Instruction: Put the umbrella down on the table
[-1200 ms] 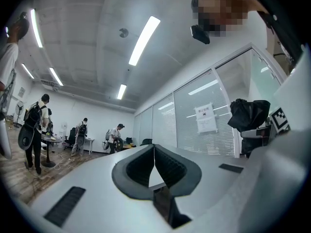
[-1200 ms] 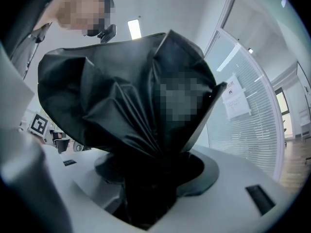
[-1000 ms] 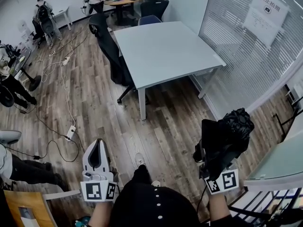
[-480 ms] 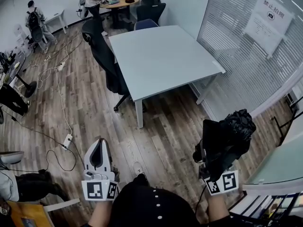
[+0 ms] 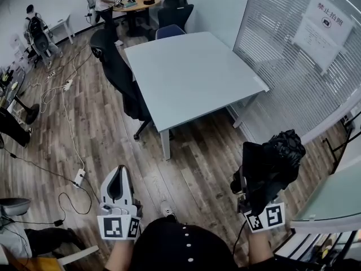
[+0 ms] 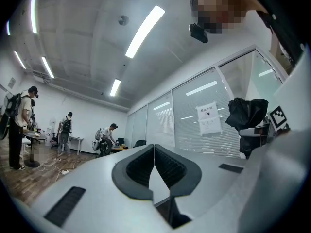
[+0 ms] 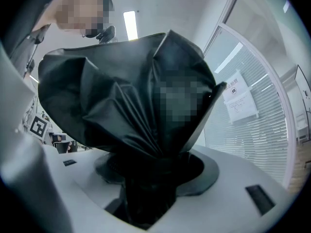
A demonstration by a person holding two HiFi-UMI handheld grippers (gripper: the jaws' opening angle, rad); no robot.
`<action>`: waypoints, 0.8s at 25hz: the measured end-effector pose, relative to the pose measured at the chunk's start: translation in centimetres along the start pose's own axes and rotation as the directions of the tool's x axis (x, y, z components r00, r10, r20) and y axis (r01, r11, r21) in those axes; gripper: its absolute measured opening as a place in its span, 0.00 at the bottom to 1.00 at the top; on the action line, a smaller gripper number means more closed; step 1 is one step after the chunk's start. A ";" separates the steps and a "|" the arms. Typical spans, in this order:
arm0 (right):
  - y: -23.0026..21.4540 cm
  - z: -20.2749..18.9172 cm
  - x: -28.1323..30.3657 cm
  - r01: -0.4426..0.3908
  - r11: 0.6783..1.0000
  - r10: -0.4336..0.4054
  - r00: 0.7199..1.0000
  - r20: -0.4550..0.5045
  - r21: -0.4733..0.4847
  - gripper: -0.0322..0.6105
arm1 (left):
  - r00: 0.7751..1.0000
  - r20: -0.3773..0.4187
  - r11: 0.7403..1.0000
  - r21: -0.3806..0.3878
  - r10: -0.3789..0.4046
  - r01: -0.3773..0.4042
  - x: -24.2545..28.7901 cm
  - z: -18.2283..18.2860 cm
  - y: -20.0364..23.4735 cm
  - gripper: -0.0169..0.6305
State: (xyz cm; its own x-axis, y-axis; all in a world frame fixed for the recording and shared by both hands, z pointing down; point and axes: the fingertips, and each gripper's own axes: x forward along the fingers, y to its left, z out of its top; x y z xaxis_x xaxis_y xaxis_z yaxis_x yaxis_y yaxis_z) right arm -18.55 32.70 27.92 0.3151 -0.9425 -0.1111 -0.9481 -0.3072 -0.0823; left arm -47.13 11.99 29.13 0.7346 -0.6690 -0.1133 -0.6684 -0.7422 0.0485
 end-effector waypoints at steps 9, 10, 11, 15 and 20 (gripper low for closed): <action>0.3 0.1 4.3 0.021 1.000 -0.021 1.000 0.014 -0.016 0.46 | 1.000 0.017 1.000 -0.007 -0.009 0.009 3.8 -0.1 3.1 0.05; 0.4 0.2 4.7 0.025 1.000 -0.025 1.000 0.017 -0.017 0.46 | 1.000 0.019 1.000 -0.007 -0.011 0.011 4.2 -0.1 3.4 0.05; 0.4 0.2 5.1 0.030 0.999 -0.030 0.999 0.018 -0.018 0.46 | 1.000 0.020 1.000 -0.008 -0.015 0.015 4.6 -0.1 3.7 0.05; 0.7 0.1 6.4 0.049 0.998 -0.048 0.999 0.023 -0.026 0.46 | 0.999 0.026 0.999 -0.014 -0.040 0.040 6.4 -0.4 4.3 0.05; 0.9 -0.1 7.6 0.078 0.996 -0.077 0.996 0.034 -0.039 0.46 | 0.997 0.038 0.997 -0.013 -0.073 0.074 8.4 -0.5 5.4 0.05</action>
State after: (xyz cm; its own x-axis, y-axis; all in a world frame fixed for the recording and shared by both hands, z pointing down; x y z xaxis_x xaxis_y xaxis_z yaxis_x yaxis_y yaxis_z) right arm -17.03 25.28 27.08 0.3880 -0.9112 -0.1383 -0.9216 -0.3846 -0.0517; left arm -44.54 2.35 28.96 0.7767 -0.6107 -0.1541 -0.6108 -0.7900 0.0525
